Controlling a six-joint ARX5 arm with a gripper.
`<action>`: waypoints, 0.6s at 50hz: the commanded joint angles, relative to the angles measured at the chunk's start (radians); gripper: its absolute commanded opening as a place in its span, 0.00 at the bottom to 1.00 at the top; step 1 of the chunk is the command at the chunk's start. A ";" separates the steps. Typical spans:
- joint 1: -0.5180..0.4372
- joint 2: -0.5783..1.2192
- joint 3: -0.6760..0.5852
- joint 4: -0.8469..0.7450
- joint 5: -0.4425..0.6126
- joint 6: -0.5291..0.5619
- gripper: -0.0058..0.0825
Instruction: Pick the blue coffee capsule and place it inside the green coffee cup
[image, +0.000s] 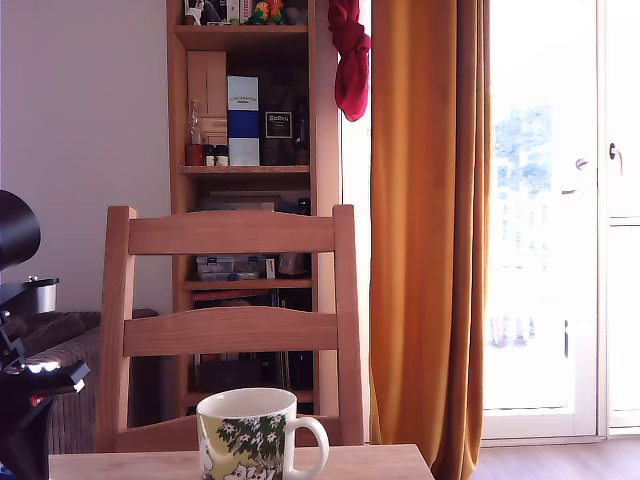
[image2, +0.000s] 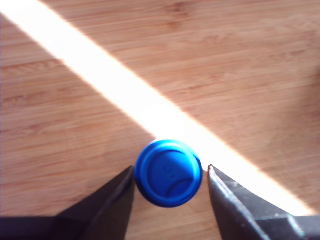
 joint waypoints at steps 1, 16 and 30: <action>-0.002 0.006 0.008 0.013 0.002 0.009 0.31; -0.003 0.006 0.075 0.028 0.126 -0.031 0.31; -0.048 0.006 0.227 -0.061 0.248 -0.072 0.31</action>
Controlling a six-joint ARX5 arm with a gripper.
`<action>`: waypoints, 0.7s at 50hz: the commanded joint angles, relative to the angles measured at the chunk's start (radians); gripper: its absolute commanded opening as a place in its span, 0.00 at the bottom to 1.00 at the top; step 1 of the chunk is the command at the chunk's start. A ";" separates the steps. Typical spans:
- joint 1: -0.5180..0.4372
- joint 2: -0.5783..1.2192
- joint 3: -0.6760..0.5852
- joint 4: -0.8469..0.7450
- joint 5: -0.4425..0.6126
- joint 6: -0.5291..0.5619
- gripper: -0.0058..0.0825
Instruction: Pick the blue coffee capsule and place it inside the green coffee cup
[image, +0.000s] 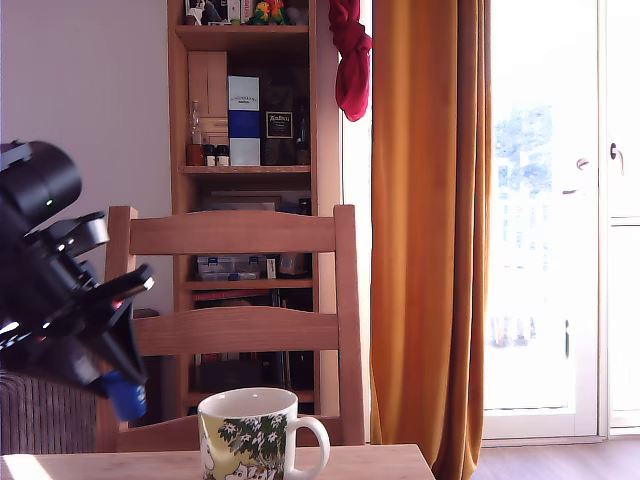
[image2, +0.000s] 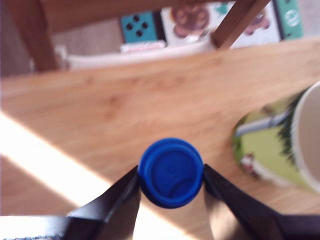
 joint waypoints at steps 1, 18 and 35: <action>-0.025 0.006 0.025 -0.022 0.030 -0.007 0.31; -0.125 0.005 0.155 -0.130 0.064 -0.006 0.31; -0.212 0.005 0.158 -0.166 0.079 -0.017 0.31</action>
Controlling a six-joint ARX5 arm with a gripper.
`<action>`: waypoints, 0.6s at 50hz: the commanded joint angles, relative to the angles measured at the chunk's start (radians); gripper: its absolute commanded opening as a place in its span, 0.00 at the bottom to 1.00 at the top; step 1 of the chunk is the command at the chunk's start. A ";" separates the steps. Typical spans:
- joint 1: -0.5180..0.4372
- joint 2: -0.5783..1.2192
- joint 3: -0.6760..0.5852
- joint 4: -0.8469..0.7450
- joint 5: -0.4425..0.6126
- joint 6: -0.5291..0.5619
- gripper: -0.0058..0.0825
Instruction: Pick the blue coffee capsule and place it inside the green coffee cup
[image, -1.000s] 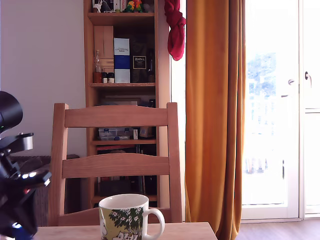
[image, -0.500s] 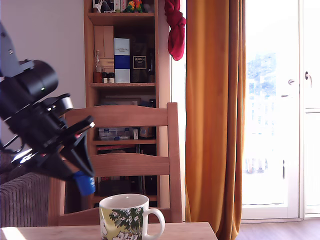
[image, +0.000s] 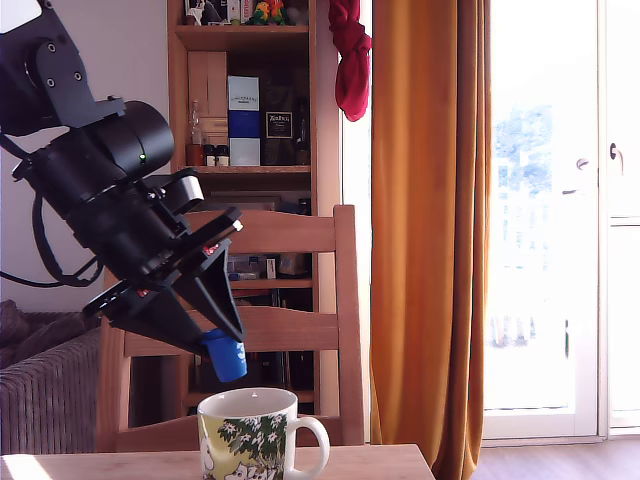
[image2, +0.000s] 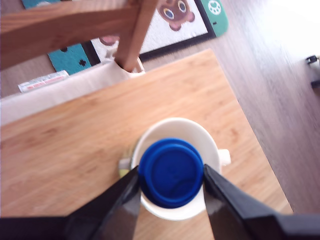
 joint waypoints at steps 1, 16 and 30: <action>-0.016 0.005 -0.003 0.001 0.006 -0.013 0.31; -0.037 0.005 -0.003 -0.043 -0.019 -0.008 0.34; -0.040 0.005 -0.003 -0.100 -0.043 0.026 0.64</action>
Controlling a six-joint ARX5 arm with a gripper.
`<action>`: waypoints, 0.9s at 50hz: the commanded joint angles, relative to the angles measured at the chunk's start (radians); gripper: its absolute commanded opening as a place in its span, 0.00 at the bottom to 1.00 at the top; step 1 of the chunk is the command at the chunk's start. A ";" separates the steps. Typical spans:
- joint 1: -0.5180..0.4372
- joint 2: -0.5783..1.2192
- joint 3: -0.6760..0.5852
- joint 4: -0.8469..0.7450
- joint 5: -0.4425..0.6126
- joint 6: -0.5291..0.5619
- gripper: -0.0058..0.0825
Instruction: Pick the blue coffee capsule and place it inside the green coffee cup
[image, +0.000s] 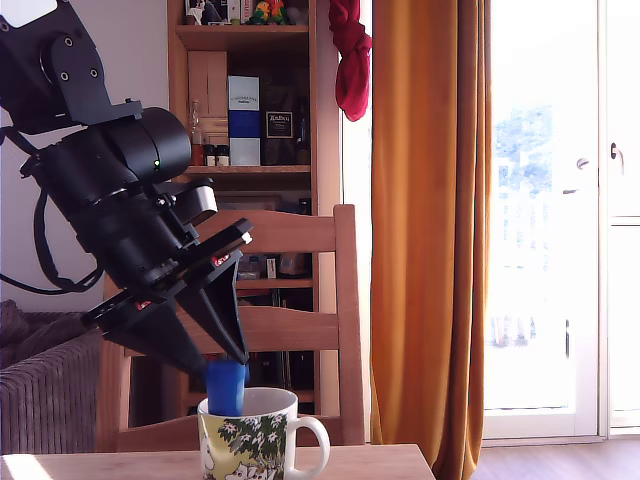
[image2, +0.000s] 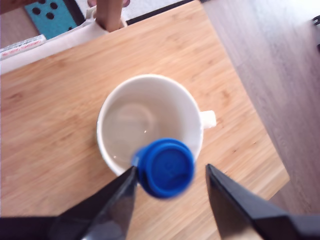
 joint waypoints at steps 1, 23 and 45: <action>-0.003 0.005 -0.003 -0.002 -0.005 0.012 0.63; 0.003 -0.099 0.026 0.022 -0.102 0.060 0.04; 0.086 -0.392 0.012 -0.053 -0.337 0.198 0.04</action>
